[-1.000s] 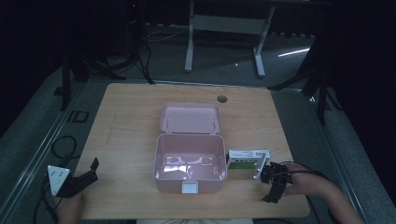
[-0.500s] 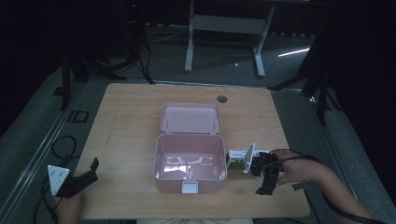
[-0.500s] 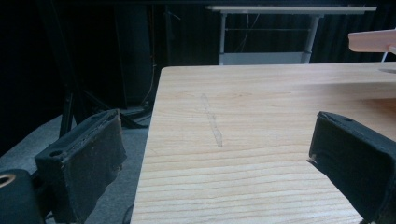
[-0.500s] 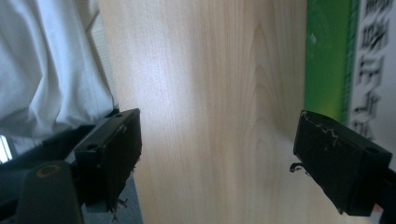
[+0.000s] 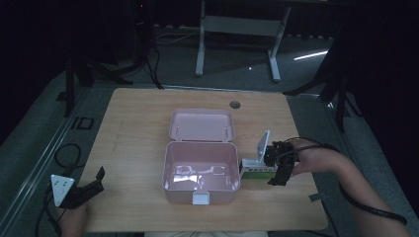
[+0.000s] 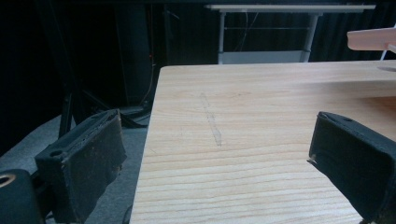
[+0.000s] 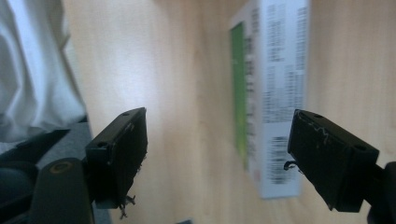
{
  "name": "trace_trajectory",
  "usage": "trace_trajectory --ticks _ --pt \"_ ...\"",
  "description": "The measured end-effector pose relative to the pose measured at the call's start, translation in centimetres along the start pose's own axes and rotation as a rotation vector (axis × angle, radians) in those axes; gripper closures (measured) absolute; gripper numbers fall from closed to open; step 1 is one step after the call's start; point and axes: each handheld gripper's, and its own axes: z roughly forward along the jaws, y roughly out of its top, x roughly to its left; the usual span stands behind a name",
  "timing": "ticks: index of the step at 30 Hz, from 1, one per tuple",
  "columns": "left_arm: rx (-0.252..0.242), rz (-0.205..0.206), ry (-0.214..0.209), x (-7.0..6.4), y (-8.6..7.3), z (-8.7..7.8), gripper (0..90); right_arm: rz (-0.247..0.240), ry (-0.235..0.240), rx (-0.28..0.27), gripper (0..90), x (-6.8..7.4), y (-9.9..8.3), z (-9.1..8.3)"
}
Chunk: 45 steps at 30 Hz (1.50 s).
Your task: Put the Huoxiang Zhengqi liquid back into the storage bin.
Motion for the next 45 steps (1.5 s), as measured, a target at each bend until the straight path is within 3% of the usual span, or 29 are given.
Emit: trace_trajectory --ticks 7,17,23,30,35,38,41,45 --pt "-0.001 0.000 -0.003 0.0 0.0 0.0 3.7 0.004 0.000 0.034 26.2 -2.2 0.5 0.2" --pt "0.001 0.001 -0.004 0.0 0.0 0.0 3.7 0.007 0.026 0.061 34.5 -4.0 0.8 2.5" --pt "0.003 0.003 -0.006 0.0 0.0 0.0 3.7 0.002 0.018 0.067 42.2 -4.5 1.1 3.8" --pt "0.002 0.005 -0.008 0.0 0.0 0.0 3.7 0.002 0.024 0.084 44.5 -4.7 1.4 4.9" --pt "0.003 0.005 -0.009 0.0 0.0 0.0 3.7 -0.008 0.050 0.115 48.3 -4.6 1.3 6.0" --pt "0.006 0.008 -0.010 0.0 0.0 0.0 3.7 -0.018 0.067 0.128 55.4 -4.5 1.4 6.7" --pt "0.004 0.007 -0.011 0.0 0.0 0.0 3.7 -0.014 0.070 0.131 60.9 -4.7 1.4 6.9" --pt "0.006 0.007 -0.012 0.0 0.0 0.1 3.7 -0.021 0.076 0.134 61.4 -4.6 1.6 6.7"
